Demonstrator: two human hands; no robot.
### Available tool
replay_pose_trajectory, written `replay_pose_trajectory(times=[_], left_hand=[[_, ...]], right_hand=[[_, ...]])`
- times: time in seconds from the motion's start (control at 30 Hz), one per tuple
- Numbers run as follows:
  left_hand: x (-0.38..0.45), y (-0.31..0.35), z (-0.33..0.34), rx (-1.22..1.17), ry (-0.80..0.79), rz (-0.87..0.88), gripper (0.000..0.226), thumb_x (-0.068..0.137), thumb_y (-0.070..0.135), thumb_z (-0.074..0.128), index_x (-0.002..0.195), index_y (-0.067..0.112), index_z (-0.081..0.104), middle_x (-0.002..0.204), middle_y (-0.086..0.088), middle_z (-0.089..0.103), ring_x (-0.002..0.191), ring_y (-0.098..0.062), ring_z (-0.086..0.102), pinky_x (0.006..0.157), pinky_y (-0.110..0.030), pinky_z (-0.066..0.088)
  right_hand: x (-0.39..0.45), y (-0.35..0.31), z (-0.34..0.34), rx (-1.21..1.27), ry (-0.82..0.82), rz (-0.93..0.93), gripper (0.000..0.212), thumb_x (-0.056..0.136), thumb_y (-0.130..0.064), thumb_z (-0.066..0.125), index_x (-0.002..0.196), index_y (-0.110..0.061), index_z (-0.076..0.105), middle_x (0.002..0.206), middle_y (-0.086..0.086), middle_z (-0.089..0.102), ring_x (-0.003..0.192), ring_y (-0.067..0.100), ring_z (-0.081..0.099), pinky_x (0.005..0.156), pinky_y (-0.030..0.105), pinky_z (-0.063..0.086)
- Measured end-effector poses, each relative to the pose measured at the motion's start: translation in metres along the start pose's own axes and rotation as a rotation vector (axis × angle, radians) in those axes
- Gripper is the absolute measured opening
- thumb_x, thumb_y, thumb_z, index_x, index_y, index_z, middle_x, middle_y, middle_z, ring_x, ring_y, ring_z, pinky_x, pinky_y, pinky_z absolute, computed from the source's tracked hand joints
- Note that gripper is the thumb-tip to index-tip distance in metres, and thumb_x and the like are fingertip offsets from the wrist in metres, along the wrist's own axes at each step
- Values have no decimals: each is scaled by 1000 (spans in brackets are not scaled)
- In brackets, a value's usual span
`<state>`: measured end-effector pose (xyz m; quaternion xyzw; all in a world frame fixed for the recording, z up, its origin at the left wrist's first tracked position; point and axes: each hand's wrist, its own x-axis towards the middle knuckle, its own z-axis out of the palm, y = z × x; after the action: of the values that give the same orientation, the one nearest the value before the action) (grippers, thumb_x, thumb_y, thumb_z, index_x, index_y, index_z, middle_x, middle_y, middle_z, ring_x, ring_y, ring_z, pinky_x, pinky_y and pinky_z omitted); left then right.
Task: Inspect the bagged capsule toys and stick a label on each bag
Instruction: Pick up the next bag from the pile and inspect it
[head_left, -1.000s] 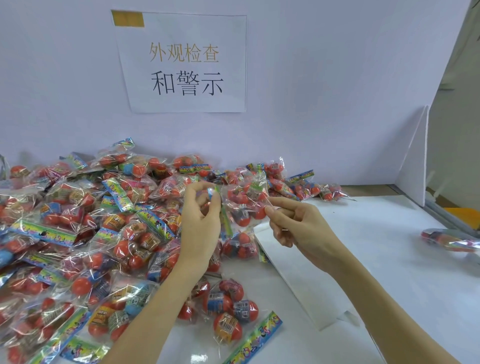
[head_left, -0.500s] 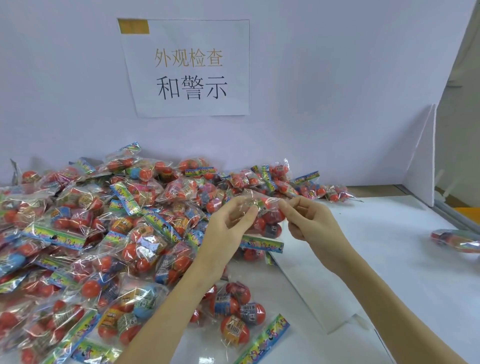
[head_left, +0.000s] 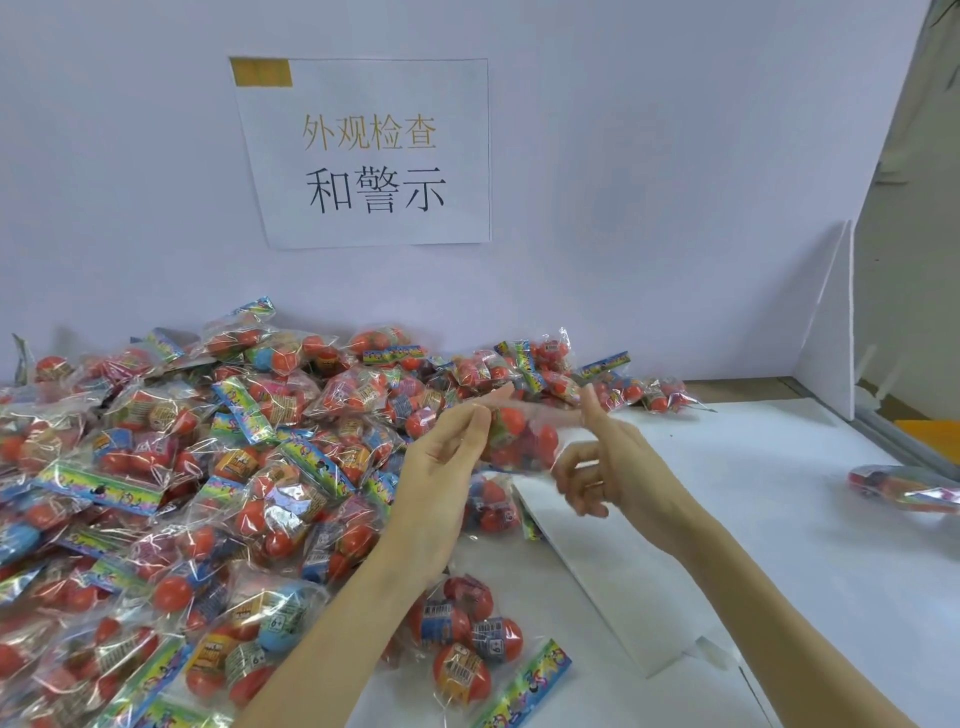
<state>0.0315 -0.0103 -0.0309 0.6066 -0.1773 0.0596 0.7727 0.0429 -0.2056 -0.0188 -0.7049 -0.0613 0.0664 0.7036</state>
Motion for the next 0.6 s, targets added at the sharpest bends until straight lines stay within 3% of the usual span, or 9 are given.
replay_pose_trajectory(times=[0.07,0.13,0.2,0.3,0.37,0.43,0.5,0.6], left_hand=[[0,1,-2,116,-83,71,29,106,37,53,124,32,75,148,16,58,132,1,57,102,-12,47],[1,1,-5,255,-162,94,31,102,44,61,132,43,69,163,25,34,148,8,32,110,-12,38],[1,3,-5,217,-185,55,52,90,52,73,140,53,58,163,36,18,153,8,17,117,-27,30],[3,3,-2,-75,-43,-81,84,73,61,85,147,55,45,152,27,49,139,0,49,107,-33,49],[4,0,0,-48,38,-128,94,73,63,85,153,38,41,135,13,67,123,-12,66,105,-39,53],[4,-1,-1,-12,114,-150,82,78,54,82,147,21,54,119,2,76,113,-21,72,104,-45,55],[5,-5,-5,30,157,-109,38,90,40,77,120,17,75,111,-9,78,107,-31,74,100,-54,57],[6,-8,-7,-37,246,-125,12,94,27,73,98,19,82,101,-10,80,98,-30,76,89,-43,62]], right_hand=[[0,-1,0,52,-79,62,77,83,-79,56,126,-15,64,88,26,73,66,35,70,47,29,48],[2,1,-1,106,-84,-9,61,89,-55,70,135,-14,62,107,22,76,88,39,76,62,31,58],[3,4,-2,195,-54,-87,57,90,-34,76,140,-16,57,113,23,74,100,37,75,76,30,61],[3,4,-3,249,3,-167,60,86,-25,84,139,-20,58,104,10,74,97,25,74,84,30,60],[2,3,-2,158,13,-184,57,85,-24,84,137,-24,60,108,5,73,98,21,73,85,29,59],[2,4,0,40,-14,-188,44,90,-23,82,131,-23,66,116,4,74,105,23,73,85,26,57],[1,4,2,-25,-38,-185,30,96,-23,75,126,-22,72,120,3,76,112,23,71,89,26,57],[0,3,6,-30,-32,-149,34,96,-38,71,123,-19,74,116,3,77,111,22,72,91,29,59]])
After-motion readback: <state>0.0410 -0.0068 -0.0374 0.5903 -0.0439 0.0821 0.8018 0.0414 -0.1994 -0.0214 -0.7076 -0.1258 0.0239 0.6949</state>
